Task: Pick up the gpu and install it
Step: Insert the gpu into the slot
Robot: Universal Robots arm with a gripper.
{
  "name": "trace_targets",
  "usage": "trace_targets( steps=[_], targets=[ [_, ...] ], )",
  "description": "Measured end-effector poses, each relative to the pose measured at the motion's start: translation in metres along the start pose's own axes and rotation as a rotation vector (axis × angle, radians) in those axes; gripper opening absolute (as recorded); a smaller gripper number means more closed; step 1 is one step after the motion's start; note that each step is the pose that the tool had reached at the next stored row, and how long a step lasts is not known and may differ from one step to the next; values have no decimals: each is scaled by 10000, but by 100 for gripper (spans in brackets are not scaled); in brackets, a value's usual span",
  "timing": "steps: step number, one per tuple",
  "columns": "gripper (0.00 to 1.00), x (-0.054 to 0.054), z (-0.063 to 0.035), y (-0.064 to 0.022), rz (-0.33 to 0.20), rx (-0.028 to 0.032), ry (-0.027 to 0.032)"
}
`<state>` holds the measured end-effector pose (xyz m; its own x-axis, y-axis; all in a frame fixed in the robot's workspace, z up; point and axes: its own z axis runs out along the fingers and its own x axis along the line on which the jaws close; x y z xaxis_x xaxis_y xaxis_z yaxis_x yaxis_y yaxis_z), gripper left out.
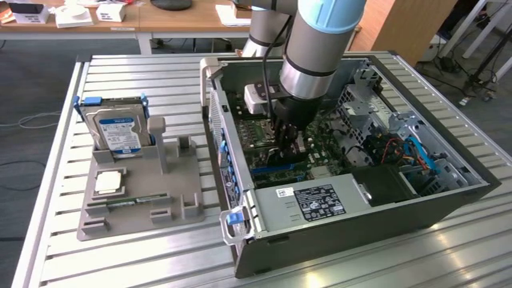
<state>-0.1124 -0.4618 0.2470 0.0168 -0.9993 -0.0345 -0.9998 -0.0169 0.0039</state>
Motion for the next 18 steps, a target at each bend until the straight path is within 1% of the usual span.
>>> trace_targets(
  steps=[5,8,11,16,17,18],
  targets=[
    [27,-1,-5,0,0,4,-33],
    [27,-1,-24,0,0,1,-40],
    [27,-1,-29,0,0,4,-72],
    [27,20,-31,1,6,2,-80],
    [27,20,-31,1,143,7,-80],
    [27,20,-31,1,152,8,-80]
  ],
)
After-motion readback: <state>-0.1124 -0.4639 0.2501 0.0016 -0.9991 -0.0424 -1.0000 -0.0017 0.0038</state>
